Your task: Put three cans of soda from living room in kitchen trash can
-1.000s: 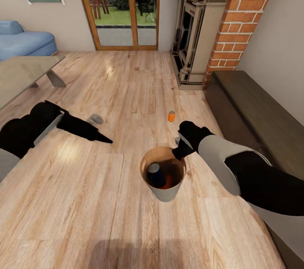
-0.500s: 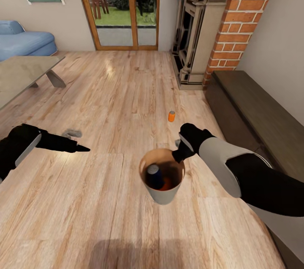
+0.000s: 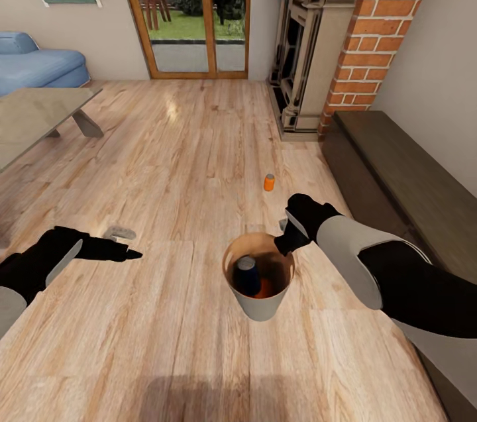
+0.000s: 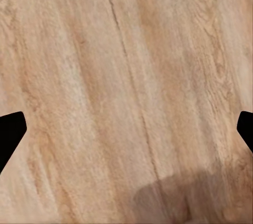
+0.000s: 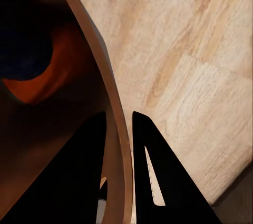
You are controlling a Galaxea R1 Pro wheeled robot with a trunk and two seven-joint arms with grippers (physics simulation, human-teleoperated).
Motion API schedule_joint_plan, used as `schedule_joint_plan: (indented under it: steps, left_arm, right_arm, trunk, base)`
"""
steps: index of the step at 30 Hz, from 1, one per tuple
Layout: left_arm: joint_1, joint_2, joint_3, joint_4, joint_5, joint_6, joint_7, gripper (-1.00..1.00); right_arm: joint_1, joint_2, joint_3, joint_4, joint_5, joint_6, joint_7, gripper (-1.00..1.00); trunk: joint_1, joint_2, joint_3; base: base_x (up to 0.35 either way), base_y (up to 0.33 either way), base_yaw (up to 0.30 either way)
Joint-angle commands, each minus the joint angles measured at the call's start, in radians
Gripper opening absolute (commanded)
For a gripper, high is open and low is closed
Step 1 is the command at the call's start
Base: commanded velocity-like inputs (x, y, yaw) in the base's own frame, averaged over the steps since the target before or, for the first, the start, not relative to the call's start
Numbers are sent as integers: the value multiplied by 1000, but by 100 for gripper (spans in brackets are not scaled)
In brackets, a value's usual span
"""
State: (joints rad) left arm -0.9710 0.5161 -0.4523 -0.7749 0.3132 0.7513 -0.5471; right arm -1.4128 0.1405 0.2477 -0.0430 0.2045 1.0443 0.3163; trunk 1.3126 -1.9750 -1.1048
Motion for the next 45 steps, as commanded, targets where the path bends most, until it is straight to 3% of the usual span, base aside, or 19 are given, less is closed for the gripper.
schedule_joint_plan:
  steps: [1, 8, 14, 15, 17, 19, 22, 23, 24, 27, 29, 36, 45]
  left_arm:
    - [4, -5, 1, 1, 0, -6, 8, 100]
    - [75, -62, 27, -1, 3, -36, 127, 100]
    - [177, -115, 54, 0, 5, -166, 161, 100]
    - [210, -123, 57, -1, 6, -217, 163, 100]
    - [238, -127, 62, -4, 6, -258, 163, 100]
    - [269, -133, 89, -5, 6, -302, 162, 100]
    - [285, -135, 110, -1, 6, -324, 160, 100]
    - [294, -136, 115, 0, 6, -331, 160, 100]
    - [304, -137, 120, 2, 5, -340, 159, 100]
    - [312, -137, 123, 2, 6, -345, 158, 100]
    - [316, -137, 124, 3, 6, -347, 158, 100]
    - [328, -137, 125, 3, 5, -350, 159, 100]
    - [333, -137, 126, 3, 6, -352, 162, 100]
  right_arm:
    - [0, -1, -19, 0, -23, 3, 4, -100]
    - [0, -9, -19, -1, -23, 3, 3, -100]
    - [29, -27, -20, -26, -25, 3, 4, -100]
    - [52, -31, -20, -46, -25, 3, 4, -100]
    - [101, -36, -21, -97, -24, -2, 2, -100]
    - [163, -42, -22, -174, -24, -11, 2, -100]
    - [253, -59, -25, -293, -24, -16, 1, -100]
    - [295, -68, -36, -345, -24, -17, 0, -100]
    - [365, -82, -73, -428, -22, -19, -1, -100]
    - [421, -116, -102, -497, -22, -20, 1, -100]
    - [444, -139, -110, -529, -22, -21, 2, -100]
    - [468, -183, -115, -568, -23, -21, 8, -100]
    - [475, -195, -116, -575, -23, -18, 12, -100]
  trunk:
    - [0, 0, 0]
    - [0, 0, 0]
    - [0, 0, 0]
    - [0, 0, 0]
    - [0, 0, 0]
    - [0, 0, 0]
    - [0, 0, 0]
    - [0, 0, 0]
    - [0, 0, 0]
    - [0, 0, 0]
    - [0, 0, 0]
    - [0, 0, 0]
    - [0, 0, 0]
  base:
    - [0, 0, 0]
    - [0, 0, 0]
    - [12, 0, 0]
    - [148, 0, 0]
    - [209, 16, 0]
    - [266, 48, 0]
    - [299, 88, 0]
    - [313, 121, 0]
    - [319, 141, 0]
    - [318, 152, 0]
    - [314, 159, 0]
    - [303, 152, 0]
    - [307, 85, 0]
